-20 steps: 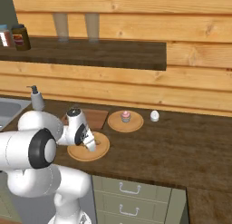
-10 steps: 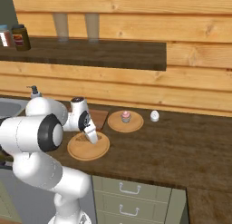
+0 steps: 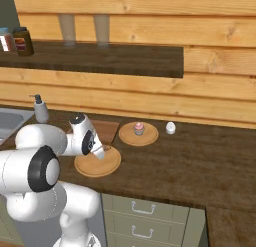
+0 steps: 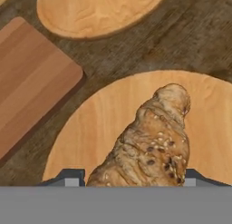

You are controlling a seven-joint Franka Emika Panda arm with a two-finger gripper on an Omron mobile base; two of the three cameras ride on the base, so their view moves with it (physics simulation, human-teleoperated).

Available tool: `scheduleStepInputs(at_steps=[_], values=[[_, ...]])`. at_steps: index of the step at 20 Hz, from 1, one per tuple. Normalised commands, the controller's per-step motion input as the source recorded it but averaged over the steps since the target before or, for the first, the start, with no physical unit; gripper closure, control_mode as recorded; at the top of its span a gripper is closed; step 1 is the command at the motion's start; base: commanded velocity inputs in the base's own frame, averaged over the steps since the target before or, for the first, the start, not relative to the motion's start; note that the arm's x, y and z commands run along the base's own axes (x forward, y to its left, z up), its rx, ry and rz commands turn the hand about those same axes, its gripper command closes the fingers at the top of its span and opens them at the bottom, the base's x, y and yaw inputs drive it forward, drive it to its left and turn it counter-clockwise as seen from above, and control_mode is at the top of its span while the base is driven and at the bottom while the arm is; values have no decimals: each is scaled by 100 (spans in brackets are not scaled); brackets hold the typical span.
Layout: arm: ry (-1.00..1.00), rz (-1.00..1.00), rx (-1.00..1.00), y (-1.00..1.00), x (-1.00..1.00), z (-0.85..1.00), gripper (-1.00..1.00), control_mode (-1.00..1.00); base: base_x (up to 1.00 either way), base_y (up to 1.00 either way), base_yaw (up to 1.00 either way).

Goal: From the different types of pastries on the counter, select a croissant and place it on the cutting board. Then retrieve a jar of jam from the cabinet and place it alongside the croissant on the cutting board.

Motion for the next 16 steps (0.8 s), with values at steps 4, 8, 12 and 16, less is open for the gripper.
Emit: scheduleStepInputs(at_steps=[4,8,12,16], values=[[-13,0,2,14,45,32,100,-100,0,0,0],[-11,5,0,51,28,46,100,-100,0,0,0],[-7,10,-4,73,42,38,100,-100,0,0,0],[-4,12,0,45,86,28,100,-100,0,0,0]])
